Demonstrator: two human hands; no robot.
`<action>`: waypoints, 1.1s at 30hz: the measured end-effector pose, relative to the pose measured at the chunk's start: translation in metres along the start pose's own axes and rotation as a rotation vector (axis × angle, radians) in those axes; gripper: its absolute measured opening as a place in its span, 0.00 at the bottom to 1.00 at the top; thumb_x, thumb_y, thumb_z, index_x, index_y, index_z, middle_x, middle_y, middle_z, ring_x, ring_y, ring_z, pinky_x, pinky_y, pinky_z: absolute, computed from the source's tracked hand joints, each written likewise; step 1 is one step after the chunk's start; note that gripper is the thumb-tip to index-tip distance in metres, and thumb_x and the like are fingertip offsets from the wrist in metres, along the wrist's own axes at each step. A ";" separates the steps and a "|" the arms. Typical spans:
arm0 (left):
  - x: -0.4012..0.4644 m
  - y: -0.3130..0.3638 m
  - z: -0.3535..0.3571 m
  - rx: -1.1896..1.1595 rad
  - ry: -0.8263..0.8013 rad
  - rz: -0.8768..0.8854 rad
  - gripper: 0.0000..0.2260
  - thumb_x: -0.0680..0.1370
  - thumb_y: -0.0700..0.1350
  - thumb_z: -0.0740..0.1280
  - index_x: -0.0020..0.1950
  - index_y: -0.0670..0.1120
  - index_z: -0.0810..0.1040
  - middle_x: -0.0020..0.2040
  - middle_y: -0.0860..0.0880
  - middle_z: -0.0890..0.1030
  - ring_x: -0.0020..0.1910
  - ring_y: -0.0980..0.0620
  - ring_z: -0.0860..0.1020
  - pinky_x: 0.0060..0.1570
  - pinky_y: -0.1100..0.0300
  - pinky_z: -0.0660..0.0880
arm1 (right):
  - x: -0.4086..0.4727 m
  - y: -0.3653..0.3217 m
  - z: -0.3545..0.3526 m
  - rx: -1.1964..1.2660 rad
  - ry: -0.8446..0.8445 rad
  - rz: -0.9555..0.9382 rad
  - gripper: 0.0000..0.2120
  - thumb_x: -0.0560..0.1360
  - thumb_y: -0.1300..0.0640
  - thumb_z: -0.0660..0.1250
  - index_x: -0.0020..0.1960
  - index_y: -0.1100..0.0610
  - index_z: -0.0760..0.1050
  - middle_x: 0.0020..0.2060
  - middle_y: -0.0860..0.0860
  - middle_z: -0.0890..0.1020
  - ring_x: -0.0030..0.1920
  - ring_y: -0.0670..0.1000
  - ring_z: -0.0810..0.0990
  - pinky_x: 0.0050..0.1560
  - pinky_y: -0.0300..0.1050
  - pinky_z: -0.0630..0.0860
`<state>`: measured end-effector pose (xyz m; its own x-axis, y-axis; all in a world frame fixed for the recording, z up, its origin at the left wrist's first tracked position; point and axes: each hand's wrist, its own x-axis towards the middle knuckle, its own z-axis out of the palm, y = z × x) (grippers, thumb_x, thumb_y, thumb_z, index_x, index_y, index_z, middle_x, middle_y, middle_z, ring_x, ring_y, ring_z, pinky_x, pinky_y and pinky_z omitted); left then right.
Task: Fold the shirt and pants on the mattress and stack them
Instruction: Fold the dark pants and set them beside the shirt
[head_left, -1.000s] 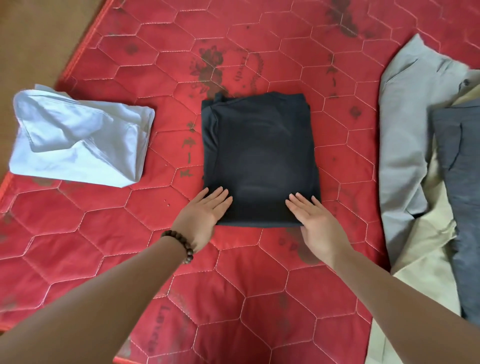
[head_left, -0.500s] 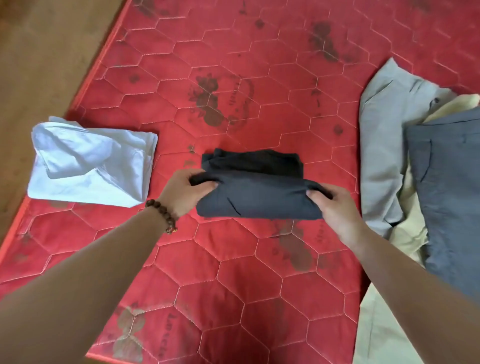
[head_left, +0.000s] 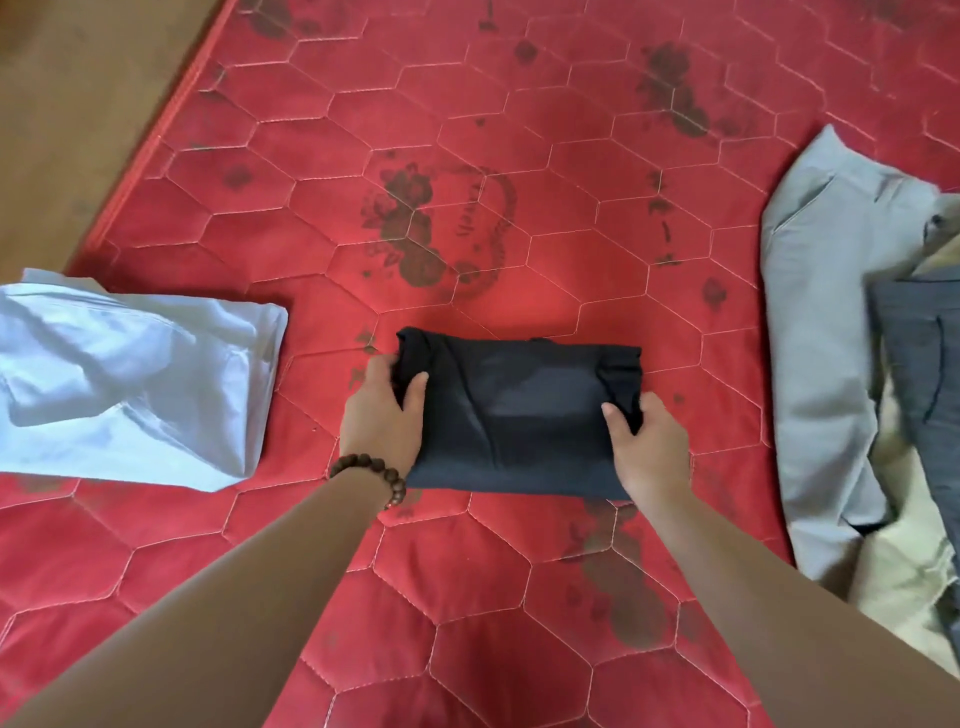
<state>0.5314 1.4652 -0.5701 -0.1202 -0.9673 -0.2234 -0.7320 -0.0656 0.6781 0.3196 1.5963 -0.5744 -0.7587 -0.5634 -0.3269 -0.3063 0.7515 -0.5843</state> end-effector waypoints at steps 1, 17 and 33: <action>0.000 0.002 -0.004 0.077 0.075 0.009 0.12 0.79 0.47 0.64 0.60 0.44 0.73 0.51 0.43 0.78 0.51 0.41 0.75 0.46 0.55 0.68 | -0.004 -0.003 0.000 -0.044 0.075 -0.009 0.10 0.77 0.54 0.66 0.50 0.61 0.71 0.42 0.54 0.76 0.45 0.59 0.75 0.41 0.47 0.66; -0.014 -0.004 0.043 0.741 -0.240 0.586 0.26 0.80 0.57 0.51 0.77 0.51 0.58 0.77 0.45 0.60 0.77 0.43 0.55 0.75 0.44 0.49 | -0.005 -0.013 0.058 -0.627 -0.059 -0.652 0.26 0.81 0.45 0.49 0.78 0.48 0.55 0.77 0.49 0.57 0.77 0.51 0.52 0.75 0.63 0.49; -0.038 0.035 0.039 0.718 -0.274 0.526 0.29 0.78 0.48 0.60 0.78 0.47 0.54 0.79 0.42 0.53 0.78 0.43 0.46 0.75 0.42 0.42 | 0.000 0.011 -0.008 -0.414 0.035 -0.277 0.42 0.74 0.40 0.66 0.78 0.51 0.48 0.69 0.59 0.67 0.67 0.59 0.67 0.62 0.54 0.70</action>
<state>0.4844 1.5095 -0.5650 -0.6411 -0.7323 -0.2296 -0.7671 0.6203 0.1636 0.3113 1.6072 -0.5750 -0.6329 -0.7549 -0.1720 -0.6964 0.6521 -0.2998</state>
